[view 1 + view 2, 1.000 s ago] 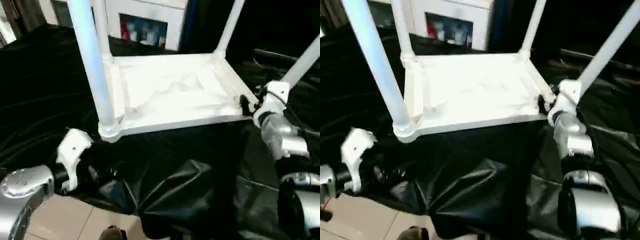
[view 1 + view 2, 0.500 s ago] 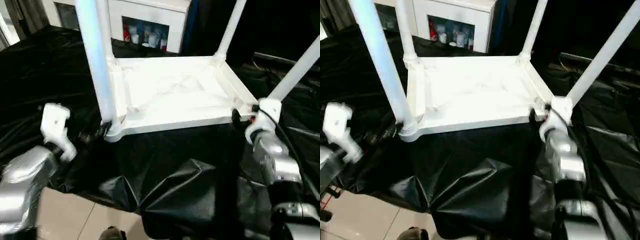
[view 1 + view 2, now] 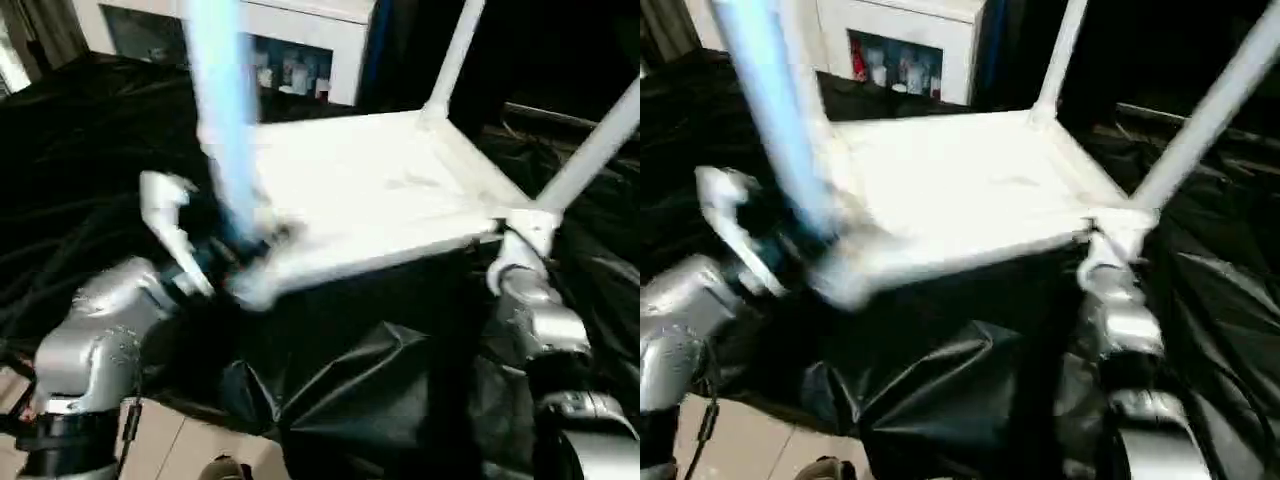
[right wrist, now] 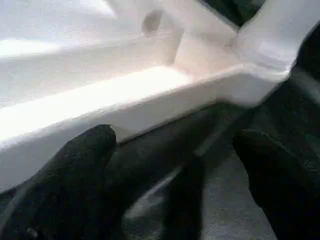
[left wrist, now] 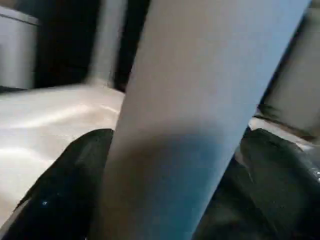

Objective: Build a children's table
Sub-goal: Rotate table base

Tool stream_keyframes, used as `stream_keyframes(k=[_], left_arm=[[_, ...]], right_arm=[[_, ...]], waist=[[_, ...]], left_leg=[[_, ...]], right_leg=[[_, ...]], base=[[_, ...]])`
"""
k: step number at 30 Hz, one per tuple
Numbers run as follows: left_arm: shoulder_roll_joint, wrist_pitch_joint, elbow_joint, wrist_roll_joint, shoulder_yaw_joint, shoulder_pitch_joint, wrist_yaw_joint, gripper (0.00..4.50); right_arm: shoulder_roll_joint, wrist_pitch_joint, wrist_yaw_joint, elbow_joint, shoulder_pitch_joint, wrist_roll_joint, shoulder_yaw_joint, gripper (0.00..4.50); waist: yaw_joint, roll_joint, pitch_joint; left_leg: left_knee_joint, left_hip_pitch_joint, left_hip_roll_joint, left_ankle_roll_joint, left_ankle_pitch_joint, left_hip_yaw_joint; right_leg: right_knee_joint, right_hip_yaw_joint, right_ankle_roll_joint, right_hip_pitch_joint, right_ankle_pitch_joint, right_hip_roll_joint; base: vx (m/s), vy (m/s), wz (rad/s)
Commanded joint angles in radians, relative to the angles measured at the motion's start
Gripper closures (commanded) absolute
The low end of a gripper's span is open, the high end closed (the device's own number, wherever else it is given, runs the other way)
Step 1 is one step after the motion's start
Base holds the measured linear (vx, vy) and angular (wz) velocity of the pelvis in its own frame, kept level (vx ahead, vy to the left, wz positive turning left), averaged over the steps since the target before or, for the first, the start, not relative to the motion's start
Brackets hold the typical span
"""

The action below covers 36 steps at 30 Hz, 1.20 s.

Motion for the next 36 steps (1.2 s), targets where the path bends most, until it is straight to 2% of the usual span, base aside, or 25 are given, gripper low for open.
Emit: stream_keyframes(k=[1, 3, 4, 6, 12, 14, 15, 17, 20, 22, 23, 24, 26, 27, 28, 31, 34, 35, 36], left_arm=[[0.019, 0.051, -0.033, -0.046, -0.046, 0.001, -0.053, 0.00], [0.033, 0.096, -0.064, -0.075, -0.087, -0.010, -0.092, 0.00], [0.032, 0.108, -0.078, -0.084, -0.102, -0.016, -0.100, 0.00], [0.021, 0.120, -0.098, -0.094, -0.123, -0.028, -0.104, 0.00], [-0.027, 0.156, -0.155, -0.142, -0.194, -0.070, -0.112, 0.00], [-0.081, 0.174, -0.167, -0.164, -0.238, -0.113, -0.102, 0.00], [-0.088, 0.175, -0.166, -0.165, -0.241, -0.117, -0.099, 0.00], [-0.112, 0.173, -0.157, -0.166, -0.250, -0.129, -0.092, 0.00], [-0.144, 0.165, -0.139, -0.156, -0.272, -0.147, -0.088, 0.00], [-0.176, 0.137, -0.104, -0.114, -0.305, -0.169, -0.073, 0.00], [-0.194, 0.111, -0.073, -0.078, -0.320, -0.185, -0.058, 0.00], [-0.208, 0.085, -0.038, -0.040, -0.331, -0.202, -0.036, 0.00], [-0.214, 0.073, -0.022, -0.022, -0.335, -0.210, -0.026, 0.00], [-0.224, 0.027, 0.027, 0.038, -0.345, -0.229, 0.011, 0.00], [-0.225, 0.007, 0.041, 0.059, -0.348, -0.233, 0.018, 0.00], [-0.216, -0.036, 0.079, 0.121, -0.355, -0.241, 0.060, 0.00], [-0.188, -0.088, 0.128, 0.201, -0.367, -0.242, 0.092, 0.00], [-0.186, -0.089, 0.129, 0.203, -0.368, -0.242, 0.091, 0.00], [-0.120, -0.100, 0.142, 0.216, -0.383, -0.216, 0.022, 0.00]], right_arm=[[0.004, -0.028, 0.048, 0.068, -0.037, 0.000, 0.016, 0.00], [0.011, -0.051, 0.098, 0.140, -0.079, -0.016, 0.042, 0.00], [0.016, -0.054, 0.109, 0.155, -0.090, -0.023, 0.053, 0.00], [0.026, -0.057, 0.123, 0.171, -0.104, -0.027, 0.065, 0.00], [0.073, -0.090, 0.183, 0.211, -0.142, -0.043, 0.105, 0.00], [0.114, -0.108, 0.212, 0.230, -0.158, -0.063, 0.142, 0.00], [0.118, -0.109, 0.213, 0.230, -0.159, -0.064, 0.144, 0.00], [0.129, -0.111, 0.211, 0.232, -0.161, -0.066, 0.149, 0.00], [0.146, -0.114, 0.212, 0.236, -0.164, -0.071, 0.156, 0.00], [0.165, -0.121, 0.216, 0.245, -0.170, -0.078, 0.163, 0.00], [0.174, -0.130, 0.222, 0.254, -0.176, -0.083, 0.166, 0.00], [0.180, -0.135, 0.223, 0.259, -0.180, -0.087, 0.169, 0.00], [0.182, -0.136, 0.223, 0.261, -0.182, -0.089, 0.170, 0.00], [0.180, -0.140, 0.226, 0.265, -0.186, -0.088, 0.167, 0.00], [0.178, -0.142, 0.235, 0.266, -0.188, -0.085, 0.165, 0.00], [0.162, -0.146, 0.249, 0.264, -0.186, -0.086, 0.163, 0.00], [0.127, -0.155, 0.276, 0.257, -0.183, -0.081, 0.153, 0.00], [0.125, -0.155, 0.278, 0.256, -0.182, -0.080, 0.152, 0.00], [0.074, -0.149, 0.356, 0.211, -0.167, -0.065, 0.148, 0.00]], waist=[[0.000, 0.018, -0.091], [-0.002, 0.007, -0.093], [-0.001, 0.011, -0.093], [-0.004, 0.006, -0.091], [-0.005, 0.002, -0.095], [-0.008, 0.000, -0.096], [-0.007, 0.002, -0.095], [-0.011, -0.002, -0.096], [-0.012, -0.003, -0.098], [-0.014, -0.005, -0.099], [-0.014, -0.003, -0.098], [-0.016, -0.003, -0.097], [-0.015, -0.003, -0.098], [-0.016, -0.004, -0.098], [-0.016, -0.005, -0.097], [-0.015, -0.004, -0.101], [-0.009, -0.004, -0.102], [-0.006, -0.003, -0.101], [-0.004, -0.004, -0.101]], left_leg=[[-0.065, 0.016, 0.009, -0.016, -0.243, 0.006], [-0.064, 0.014, 0.010, -0.014, -0.241, 0.006], [-0.065, 0.014, 0.011, -0.017, -0.242, 0.005], [-0.064, 0.016, 0.013, -0.022, -0.248, 0.006], [-0.062, 0.016, 0.014, -0.031, -0.245, 0.006], [-0.061, 0.011, 0.015, -0.034, -0.243, 0.005], [-0.061, 0.013, 0.015, -0.037, -0.252, 0.006], [-0.062, 0.007, 0.015, -0.044, -0.257, 0.003], [-0.059, 0.013, 0.015, -0.044, -0.265, 0.004], [-0.059, 0.013, 0.015, -0.036, -0.262, 0.005], [-0.058, 0.016, 0.016, -0.034, -0.269, 0.005], [-0.059, 0.015, 0.016, -0.033, -0.278, 0.004], [-0.060, 0.013, 0.015, -0.037, -0.285, 0.002], [-0.060, 0.011, 0.015, -0.037, -0.286, 0.001], [-0.059, 0.013, 0.015, -0.037, -0.296, 0.001], [-0.058, 0.014, 0.016, -0.034, -0.280, 0.001], [-0.057, 0.016, 0.018, -0.028, -0.268, 0.001], [-0.058, 0.018, 0.018, -0.024, -0.274, 0.002], [-0.058, 0.016, 0.017, -0.022, -0.280, 0.002]], right_leg=[[-0.053, 0.026, -0.179, 0.056, -0.191, -0.029], [-0.052, 0.025, -0.183, 0.061, -0.208, -0.032], [-0.052, 0.025, -0.182, 0.062, -0.219, -0.034], [-0.057, 0.027, -0.171, 0.061, -0.250, -0.035], [-0.058, 0.027, -0.160, 0.062, -0.288, -0.038], [-0.057, 0.026, -0.162, 0.065, -0.294, -0.038], [-0.060, 0.026, -0.157, 0.062, -0.308, -0.038], [-0.060, 0.025, -0.146, 0.067, -0.327, -0.039], [-0.063, 0.025, -0.137, 0.062, -0.341, -0.039], [-0.064, 0.026, -0.141, 0.061, -0.330, -0.038], [-0.066, 0.026, -0.141, 0.057, -0.334, -0.036], [-0.067, 0.025, -0.140, 0.058, -0.340, -0.035], [-0.067, 0.023, -0.129, 0.061, -0.355, -0.037], [-0.067, 0.023, -0.126, 0.062, -0.361, -0.038], [-0.073, 0.023, -0.114, 0.059, -0.385, -0.038], [-0.070, 0.023, -0.110, 0.060, -0.372, -0.038], [-0.065, 0.023, -0.133, 0.060, -0.329, -0.038], [-0.066, 0.024, -0.134, 0.058, -0.328, -0.037], [-0.067, 0.023, -0.133, 0.060, -0.337, -0.038]], base=[[0.000, 0.000, 0.00], [0.000, 0.000, 0.00], [0.000, 0.000, 0.00], [0.000, 0.000, 0.00], [0.000, 0.000, 0.00], [0.000, 0.000, 0.00], [0.000, 0.000, 0.00], [0.000, 0.000, 0.00], [0.000, 0.000, 0.00], [0.000, 0.000, 0.00], [0.000, 0.000, 0.00], [0.000, 0.000, 0.00], [0.000, 0.000, 0.00], [0.000, 0.000, 0.00], [0.000, 0.000, 0.00], [0.000, 0.000, 0.00], [0.000, 0.000, 0.00], [0.000, 0.000, 0.00], [0.000, 0.000, 0.00]])
